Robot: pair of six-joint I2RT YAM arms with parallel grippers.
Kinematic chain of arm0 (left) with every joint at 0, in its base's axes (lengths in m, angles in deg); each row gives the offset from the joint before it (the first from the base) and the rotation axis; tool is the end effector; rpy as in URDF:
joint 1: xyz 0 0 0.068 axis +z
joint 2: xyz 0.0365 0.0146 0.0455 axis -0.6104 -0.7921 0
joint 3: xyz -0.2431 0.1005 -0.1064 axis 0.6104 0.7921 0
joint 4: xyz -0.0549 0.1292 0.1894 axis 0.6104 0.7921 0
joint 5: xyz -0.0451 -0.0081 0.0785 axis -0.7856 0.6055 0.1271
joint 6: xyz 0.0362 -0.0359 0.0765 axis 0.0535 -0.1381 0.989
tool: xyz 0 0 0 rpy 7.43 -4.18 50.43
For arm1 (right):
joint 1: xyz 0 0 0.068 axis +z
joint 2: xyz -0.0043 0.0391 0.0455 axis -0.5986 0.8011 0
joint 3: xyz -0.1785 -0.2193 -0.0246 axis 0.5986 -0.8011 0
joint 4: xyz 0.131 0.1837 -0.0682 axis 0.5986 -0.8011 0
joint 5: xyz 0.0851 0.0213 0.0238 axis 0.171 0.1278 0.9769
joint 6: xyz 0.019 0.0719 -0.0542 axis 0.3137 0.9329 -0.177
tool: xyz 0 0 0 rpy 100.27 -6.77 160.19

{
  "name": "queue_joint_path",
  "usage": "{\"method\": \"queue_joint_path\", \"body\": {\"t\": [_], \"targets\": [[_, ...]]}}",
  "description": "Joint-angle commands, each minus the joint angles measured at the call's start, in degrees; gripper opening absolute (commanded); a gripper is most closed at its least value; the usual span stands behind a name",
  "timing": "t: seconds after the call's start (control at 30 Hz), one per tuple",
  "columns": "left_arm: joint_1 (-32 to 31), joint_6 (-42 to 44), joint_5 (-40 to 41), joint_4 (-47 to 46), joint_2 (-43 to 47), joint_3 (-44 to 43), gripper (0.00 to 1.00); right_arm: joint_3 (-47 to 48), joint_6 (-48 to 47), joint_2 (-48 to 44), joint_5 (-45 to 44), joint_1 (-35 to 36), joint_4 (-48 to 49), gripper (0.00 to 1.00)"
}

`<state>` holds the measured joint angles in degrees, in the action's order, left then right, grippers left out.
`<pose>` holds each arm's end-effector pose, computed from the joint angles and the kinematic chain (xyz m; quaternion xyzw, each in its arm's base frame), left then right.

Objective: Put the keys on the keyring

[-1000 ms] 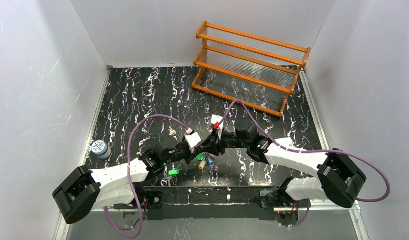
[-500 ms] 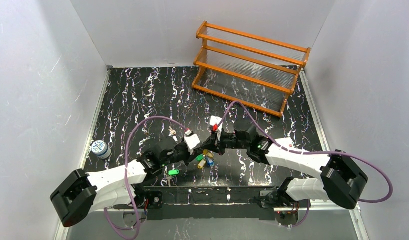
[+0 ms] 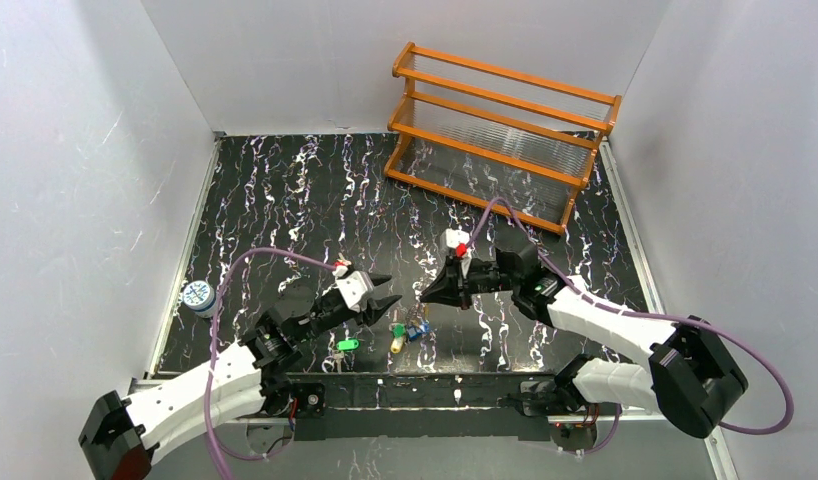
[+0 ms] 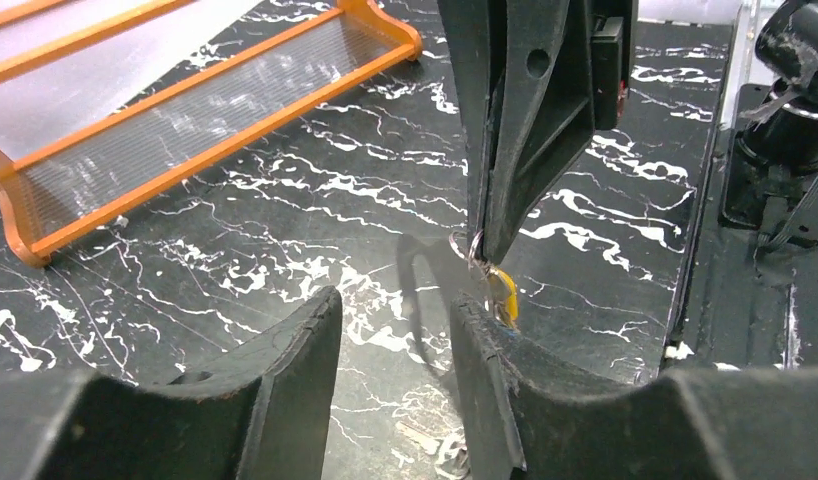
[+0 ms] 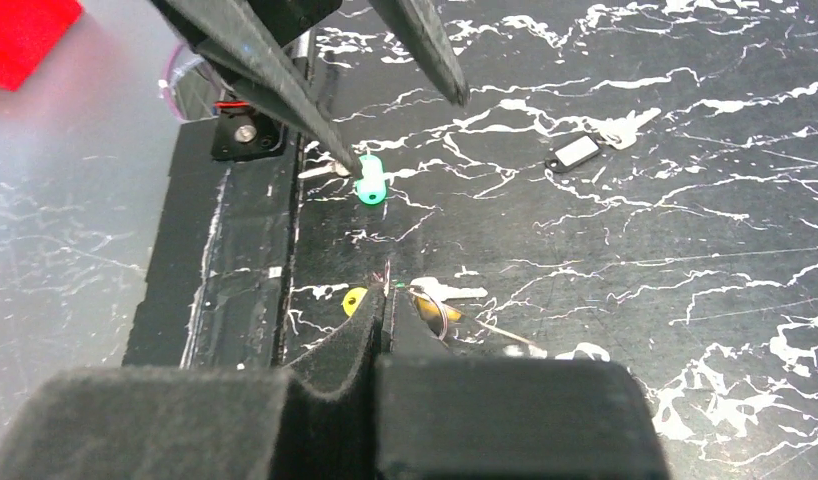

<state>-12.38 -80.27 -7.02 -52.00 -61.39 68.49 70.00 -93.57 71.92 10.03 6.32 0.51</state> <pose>0.1051 -0.1508 0.2710 0.3922 0.5523 -0.3235 0.6607 0.1459 0.2151 0.2596 -0.5019 0.5775 0.4708 0.4393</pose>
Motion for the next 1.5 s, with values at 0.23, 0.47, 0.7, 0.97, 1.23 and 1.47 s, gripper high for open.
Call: {"method": "queue_joint_path", "body": {"t": [0.23, 0.47, 0.7, 0.97, 1.23, 1.47], "targets": [[-0.1, 2.12, -8.02, 3.14, 8.48, 2.14, 0.42, -1.75, 0.3, -3.35, 22.82, -3.28, 12.97, 0.01], [-0.11, 5.18, -18.94, -2.29, 9.04, 3.79, 0.42, -3.06, -1.63, -4.75, 28.04, -3.2, 17.29, 0.01], [-0.19, 4.05, -25.5, -11.03, 6.32, 4.74, 0.36, -3.26, -3.81, -5.64, 30.02, -3.28, 18.0, 0.01], [-0.36, 1.81, -24.9, -13.55, 2.88, 3.91, 0.32, -2.99, -1.48, -5.7, 24.49, -3.25, 16.63, 0.01], [-0.88, -3.94, -18.36, -15.78, -0.22, 3.78, 0.22, -4.79, 9.61, -4.25, 14.88, -3.21, 21.97, 0.01], [-1.26, -7.96, -15.68, -21.99, -5.16, 3.73, 0.24, -5.15, 10.9, -4.04, 14.28, -3.25, 23.3, 0.01]]}}
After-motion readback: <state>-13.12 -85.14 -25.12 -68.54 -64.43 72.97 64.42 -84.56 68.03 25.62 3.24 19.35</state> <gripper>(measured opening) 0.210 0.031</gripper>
